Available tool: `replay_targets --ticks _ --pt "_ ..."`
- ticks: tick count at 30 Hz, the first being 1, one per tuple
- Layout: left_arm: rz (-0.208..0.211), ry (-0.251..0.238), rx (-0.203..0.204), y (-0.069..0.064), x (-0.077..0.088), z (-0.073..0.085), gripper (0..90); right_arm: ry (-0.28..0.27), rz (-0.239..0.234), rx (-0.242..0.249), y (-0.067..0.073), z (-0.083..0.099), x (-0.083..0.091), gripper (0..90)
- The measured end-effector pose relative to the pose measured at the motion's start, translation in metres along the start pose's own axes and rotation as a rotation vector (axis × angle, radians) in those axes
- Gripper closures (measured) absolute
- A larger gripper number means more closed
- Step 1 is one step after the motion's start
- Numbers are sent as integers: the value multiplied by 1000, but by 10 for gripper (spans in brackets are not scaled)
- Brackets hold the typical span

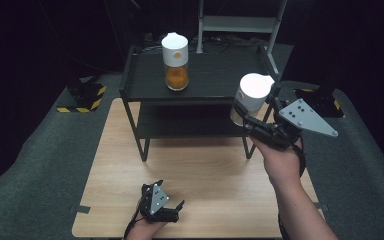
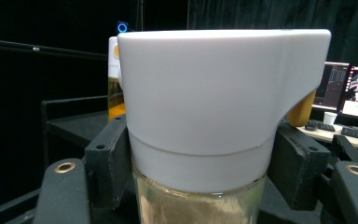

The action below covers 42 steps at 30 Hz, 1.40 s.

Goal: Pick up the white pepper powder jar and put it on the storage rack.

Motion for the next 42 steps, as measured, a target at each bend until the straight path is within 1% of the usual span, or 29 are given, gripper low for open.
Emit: replay_targets --ticks 9,10,14,15,16,20,24,26,27,32,34,35,37,38,40,42 --pt "5 -5 14 2 0 1 6 -3 8 -8 -3 -12 -23 304" --pt "5 -5 14 2 0 1 6 -3 8 -8 -3 -12 -23 304" --pt "6 -8 17 2 1 1 6 -2 13 -22 -5 -15 -33 304" --pt "7 -6 15 2 1 1 6 -3 12 -31 -6 -15 -38 304" --pt "8 -5 15 3 1 1 6 -3 12 -31 -6 -15 -38 304" --pt "9 -6 12 3 1 1 6 4 17 -26 -6 -17 -50 304" --pt "10 -8 18 3 2 2 6 6 21 -38 -7 -17 -63 303" --pt "13 -11 25 4 2 2 6 13 26 -36 -7 -19 -71 304" --pt "13 -11 25 4 2 2 6 13 26 -36 -7 -19 -71 304" --pt "16 -10 27 5 2 2 6 25 39 -36 -9 -21 -83 304" --pt "17 -12 25 4 2 2 6 29 48 -48 -10 -22 -90 304" --pt "18 -11 25 4 2 2 6 29 48 -48 -10 -22 -90 304" --pt "21 -9 27 5 1 2 6 38 54 -49 -11 -23 -95 304" --pt "22 -12 33 6 2 2 6 47 61 -53 -12 -23 -99 303" --pt "23 -12 35 6 2 2 6 52 63 -58 -12 -22 -102 303" --pt "25 -15 48 7 2 3 6 60 67 -67 -13 -22 -108 303"
Point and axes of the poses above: each handheld gripper's, and its own axes: x roughly backward along the jaws, z roughly out of its underside, y roughly to its left, the point moved 6 cm from there along -x, roughly forward along the jaws, and after that the axes turned 2 degrees about -z, right-handed, at the moved point
